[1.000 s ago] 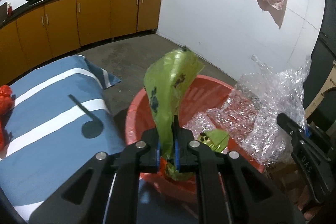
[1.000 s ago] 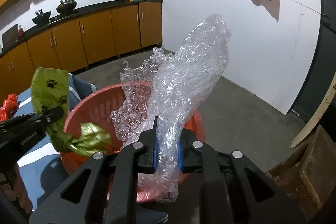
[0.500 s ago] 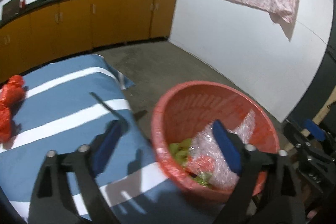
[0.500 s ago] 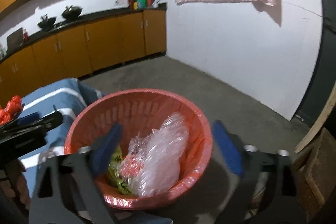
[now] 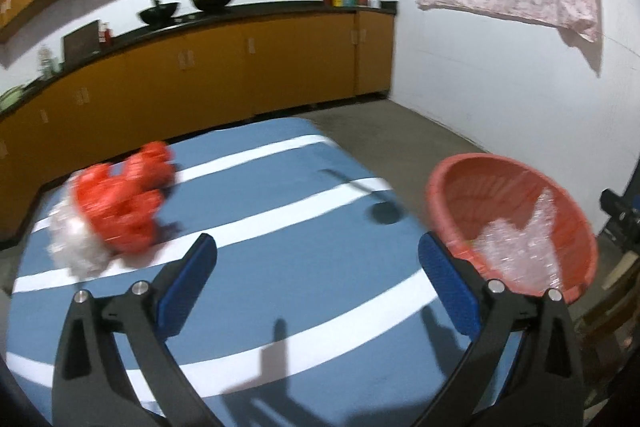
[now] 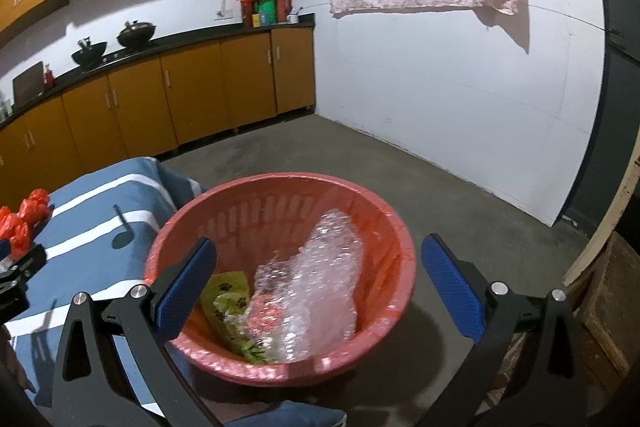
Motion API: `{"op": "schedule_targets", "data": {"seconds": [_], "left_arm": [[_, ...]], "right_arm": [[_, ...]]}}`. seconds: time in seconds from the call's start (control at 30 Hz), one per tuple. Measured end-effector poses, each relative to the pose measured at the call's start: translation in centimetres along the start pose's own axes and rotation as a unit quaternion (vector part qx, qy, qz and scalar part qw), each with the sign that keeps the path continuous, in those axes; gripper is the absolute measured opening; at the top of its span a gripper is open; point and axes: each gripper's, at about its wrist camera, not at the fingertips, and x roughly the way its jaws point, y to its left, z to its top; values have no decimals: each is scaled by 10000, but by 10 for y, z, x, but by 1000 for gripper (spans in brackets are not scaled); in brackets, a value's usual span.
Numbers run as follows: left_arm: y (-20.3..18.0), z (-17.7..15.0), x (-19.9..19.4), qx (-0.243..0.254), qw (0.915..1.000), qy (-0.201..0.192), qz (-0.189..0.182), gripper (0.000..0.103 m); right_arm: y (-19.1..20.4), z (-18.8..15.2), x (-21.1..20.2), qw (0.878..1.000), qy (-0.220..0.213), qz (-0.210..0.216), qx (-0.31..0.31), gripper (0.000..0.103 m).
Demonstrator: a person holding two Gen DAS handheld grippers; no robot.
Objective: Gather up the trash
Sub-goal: 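Move both open tools back over the mat toward the remaining bags, then grasp the large red bag with the right tool while the left tool grasps a clear plastic bag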
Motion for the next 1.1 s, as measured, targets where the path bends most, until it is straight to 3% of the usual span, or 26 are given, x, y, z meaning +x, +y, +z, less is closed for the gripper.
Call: {"op": "schedule_targets", "data": {"seconds": [0.1,0.23,0.37,0.47,0.87,1.1], "left_arm": [[37,-13,-15,-65,9993,-92,358,99],[90,-30,-27,-185,9965,151,796,99],[143,-47,-35,-499,9872,425,1456,99],[178,-59,-43,-813,9809,509,1694,99],[263,-76,-72,-1835,9648,331,1852,99],[300,-86,-84,-2359,9525,255,1907,99]], "right_arm": [[19,-2,-2,9997,53,225,-98,101],[47,-4,-6,9981,129,549,-265,101],[84,-5,-10,9944,218,940,-436,101],[120,-6,-14,9890,283,1318,-611,101],[287,-12,-21,9555,445,2617,-1286,101],[369,-10,-1,9419,493,2956,-1516,101]]}}
